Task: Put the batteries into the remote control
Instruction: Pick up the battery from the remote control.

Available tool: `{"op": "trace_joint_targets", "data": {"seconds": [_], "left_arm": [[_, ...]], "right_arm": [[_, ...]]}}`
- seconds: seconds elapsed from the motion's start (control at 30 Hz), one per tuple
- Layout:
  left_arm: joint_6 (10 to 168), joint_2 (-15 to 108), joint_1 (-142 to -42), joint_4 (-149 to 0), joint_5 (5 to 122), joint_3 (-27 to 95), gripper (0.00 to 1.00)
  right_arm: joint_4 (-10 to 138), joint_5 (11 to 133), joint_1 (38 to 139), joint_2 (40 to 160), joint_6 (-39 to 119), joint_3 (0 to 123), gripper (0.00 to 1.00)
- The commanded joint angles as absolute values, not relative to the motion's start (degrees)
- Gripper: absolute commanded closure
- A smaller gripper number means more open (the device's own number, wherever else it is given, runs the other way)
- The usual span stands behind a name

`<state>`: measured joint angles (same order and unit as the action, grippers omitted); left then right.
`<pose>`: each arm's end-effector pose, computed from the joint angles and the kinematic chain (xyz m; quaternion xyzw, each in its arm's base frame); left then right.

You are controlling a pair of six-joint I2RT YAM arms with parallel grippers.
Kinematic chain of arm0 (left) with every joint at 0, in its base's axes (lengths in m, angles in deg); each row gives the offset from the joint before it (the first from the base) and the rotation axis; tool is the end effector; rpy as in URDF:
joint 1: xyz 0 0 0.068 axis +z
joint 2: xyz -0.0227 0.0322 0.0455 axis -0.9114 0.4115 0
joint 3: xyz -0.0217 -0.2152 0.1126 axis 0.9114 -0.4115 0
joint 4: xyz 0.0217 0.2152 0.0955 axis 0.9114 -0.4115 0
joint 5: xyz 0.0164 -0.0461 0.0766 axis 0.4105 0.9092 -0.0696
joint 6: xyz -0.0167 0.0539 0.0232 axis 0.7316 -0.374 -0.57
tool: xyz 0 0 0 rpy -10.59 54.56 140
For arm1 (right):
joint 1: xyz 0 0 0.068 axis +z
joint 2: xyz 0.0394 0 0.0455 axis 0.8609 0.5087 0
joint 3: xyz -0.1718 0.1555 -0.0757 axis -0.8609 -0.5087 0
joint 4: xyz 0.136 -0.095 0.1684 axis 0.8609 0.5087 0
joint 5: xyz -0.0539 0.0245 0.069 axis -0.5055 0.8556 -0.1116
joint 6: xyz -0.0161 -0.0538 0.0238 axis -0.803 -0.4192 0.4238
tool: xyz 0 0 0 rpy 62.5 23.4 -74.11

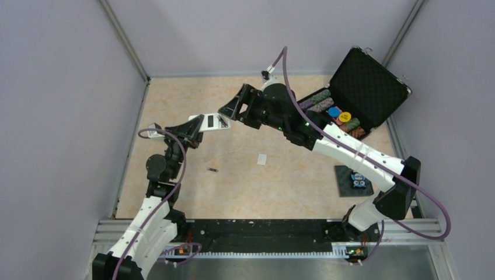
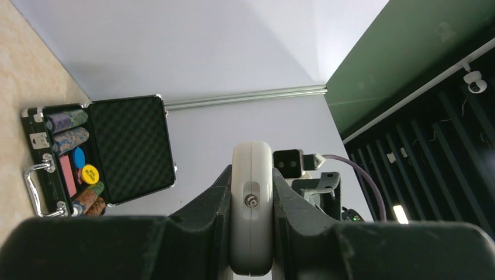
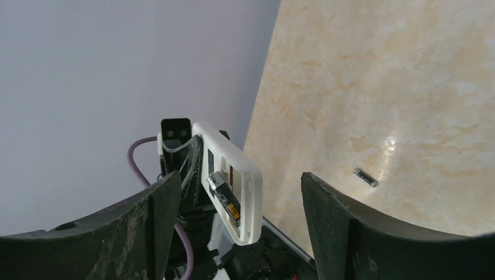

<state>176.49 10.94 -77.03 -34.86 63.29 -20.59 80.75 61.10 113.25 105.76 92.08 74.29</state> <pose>0.1722 -0.0411 0.2771 -0.3555 0.4555 -0.6917 0.4333 0.2024 0.2718 0.3792 0.0552 0.7956 0.4881 0.3547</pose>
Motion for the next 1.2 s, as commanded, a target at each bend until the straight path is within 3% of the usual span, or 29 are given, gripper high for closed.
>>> {"op": "trace_joint_targets", "data": {"seconds": [0.0,0.27,0.57,0.87,1.17], "left_arm": [[174.0,9.4,-77.2,-35.8,64.5,-19.4,1.00],[173.7,8.9,-77.2,-35.2,63.9,-21.1,1.00],[173.8,8.1,-77.2,-33.7,63.9,-22.2,1.00],[173.3,8.4,-77.2,-33.7,64.0,-22.4,1.00],[173.4,9.2,-77.2,-33.4,63.6,-22.0,1.00]], "right_arm": [[84.3,59.8,113.3,104.8,79.9,81.0,0.27],[92.4,54.2,118.8,109.1,65.1,93.0,0.27],[103.2,49.2,123.8,117.8,54.8,107.9,0.46],[107.8,46.8,125.2,122.9,52.2,113.2,0.59],[111.9,46.9,125.3,123.9,50.0,113.9,0.57]]}}
